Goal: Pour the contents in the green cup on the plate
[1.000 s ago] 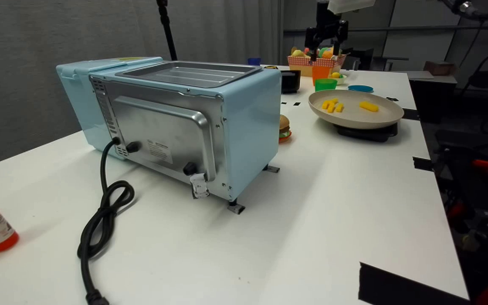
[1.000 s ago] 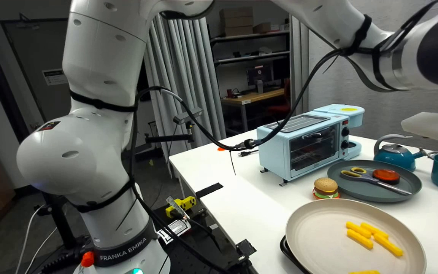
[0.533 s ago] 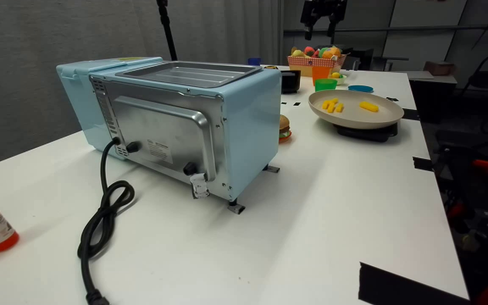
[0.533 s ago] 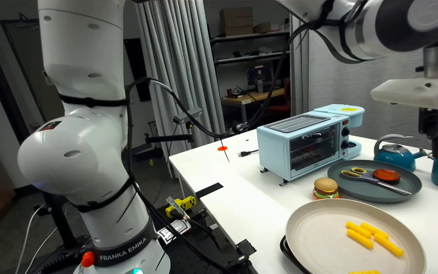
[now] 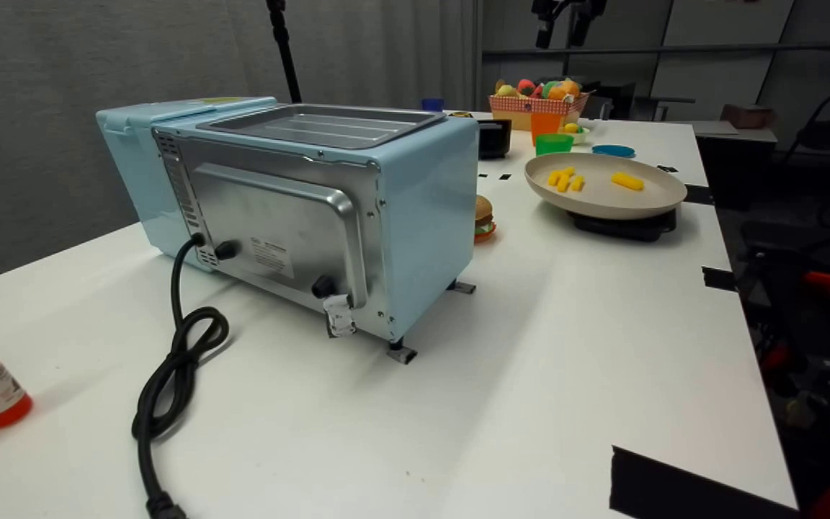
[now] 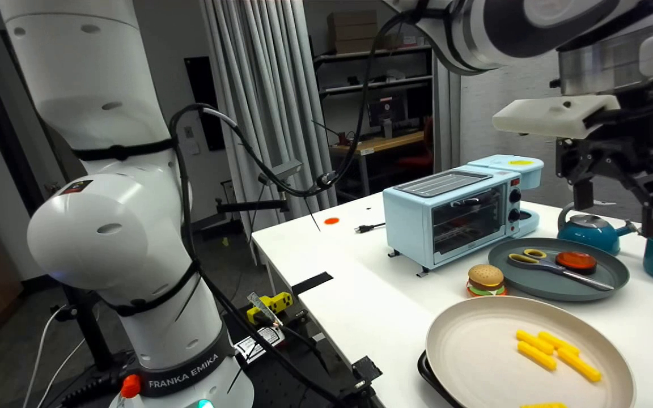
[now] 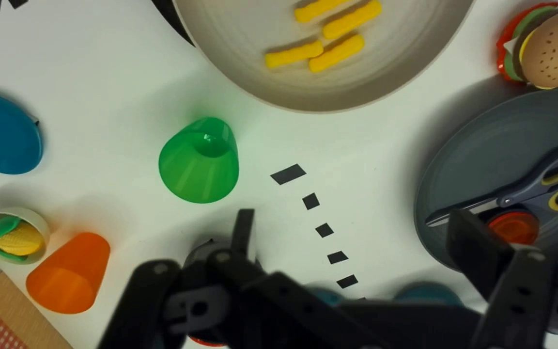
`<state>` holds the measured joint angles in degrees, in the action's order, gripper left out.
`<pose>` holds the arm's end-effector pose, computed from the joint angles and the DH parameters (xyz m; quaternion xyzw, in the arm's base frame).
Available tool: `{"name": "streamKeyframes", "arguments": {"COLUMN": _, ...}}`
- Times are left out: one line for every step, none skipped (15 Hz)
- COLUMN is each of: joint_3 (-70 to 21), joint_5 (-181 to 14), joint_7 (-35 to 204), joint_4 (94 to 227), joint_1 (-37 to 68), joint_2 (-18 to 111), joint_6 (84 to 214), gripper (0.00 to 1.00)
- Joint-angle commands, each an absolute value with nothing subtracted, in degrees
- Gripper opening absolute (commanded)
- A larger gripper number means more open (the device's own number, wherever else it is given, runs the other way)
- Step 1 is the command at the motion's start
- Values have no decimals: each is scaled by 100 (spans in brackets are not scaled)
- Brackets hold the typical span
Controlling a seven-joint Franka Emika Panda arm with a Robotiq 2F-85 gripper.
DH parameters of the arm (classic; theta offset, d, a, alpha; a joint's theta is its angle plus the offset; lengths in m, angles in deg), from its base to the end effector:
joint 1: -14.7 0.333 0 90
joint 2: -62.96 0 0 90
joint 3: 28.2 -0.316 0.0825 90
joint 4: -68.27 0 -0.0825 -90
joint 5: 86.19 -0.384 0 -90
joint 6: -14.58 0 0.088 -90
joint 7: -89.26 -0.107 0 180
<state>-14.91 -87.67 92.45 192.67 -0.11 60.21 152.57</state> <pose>0.4944 -0.2629 0.3907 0.9703 -0.2226 0.0927 0.0218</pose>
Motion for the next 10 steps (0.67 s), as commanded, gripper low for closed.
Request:
{"name": "streamKeyframes", "arguments": {"joint_3": -1437, "joint_5": -8506, "joint_7": 9600, "joint_4": 20048, "joint_1": -6, "joint_2": 6936, "joint_6": 15332, "gripper": 100}}
{"name": "streamKeyframes", "arguments": {"joint_3": -1451, "joint_5": -8708, "joint_7": 9410, "joint_4": 19543, "joint_1": 16, "joint_2": 6364, "joint_6": 15240, "gripper": 100}}
{"name": "streamKeyframes", "arguments": {"joint_3": -1440, "joint_5": -8651, "joint_7": 9456, "joint_4": 19677, "joint_1": 19, "joint_2": 6528, "joint_6": 15241, "gripper": 100}}
{"name": "streamKeyframes", "arguments": {"joint_3": -1435, "joint_5": -8621, "joint_7": 9474, "joint_4": 19781, "joint_1": 20, "joint_2": 6657, "joint_6": 15241, "gripper": 100}}
{"name": "streamKeyframes", "arguments": {"joint_3": -1433, "joint_5": -8609, "joint_7": 9481, "joint_4": 19849, "joint_1": 22, "joint_2": 6740, "joint_6": 15242, "gripper": 100}}
{"name": "streamKeyframes", "arguments": {"joint_3": -1432, "joint_5": -8607, "joint_7": 9487, "joint_4": 19890, "joint_1": 23, "joint_2": 6784, "joint_6": 15242, "gripper": 100}}
{"name": "streamKeyframes", "arguments": {"joint_3": -1432, "joint_5": -8607, "joint_7": 9492, "joint_4": 19912, "joint_1": 23, "joint_2": 6802, "joint_6": 15242, "gripper": 100}}
{"name": "streamKeyframes", "arguments": {"joint_3": -1432, "joint_5": -8607, "joint_7": 9495, "joint_4": 19917, "joint_1": 23, "joint_2": 6802, "joint_6": 15242, "gripper": 100}}
{"name": "streamKeyframes", "arguments": {"joint_3": -1432, "joint_5": -8607, "joint_7": 9498, "joint_4": 19917, "joint_1": 23, "joint_2": 6802, "joint_6": 15242, "gripper": 100}}
{"name": "streamKeyframes", "arguments": {"joint_3": -1432, "joint_5": -8607, "joint_7": 9500, "joint_4": 19917, "joint_1": 23, "joint_2": 6802, "joint_6": 15242, "gripper": 100}}
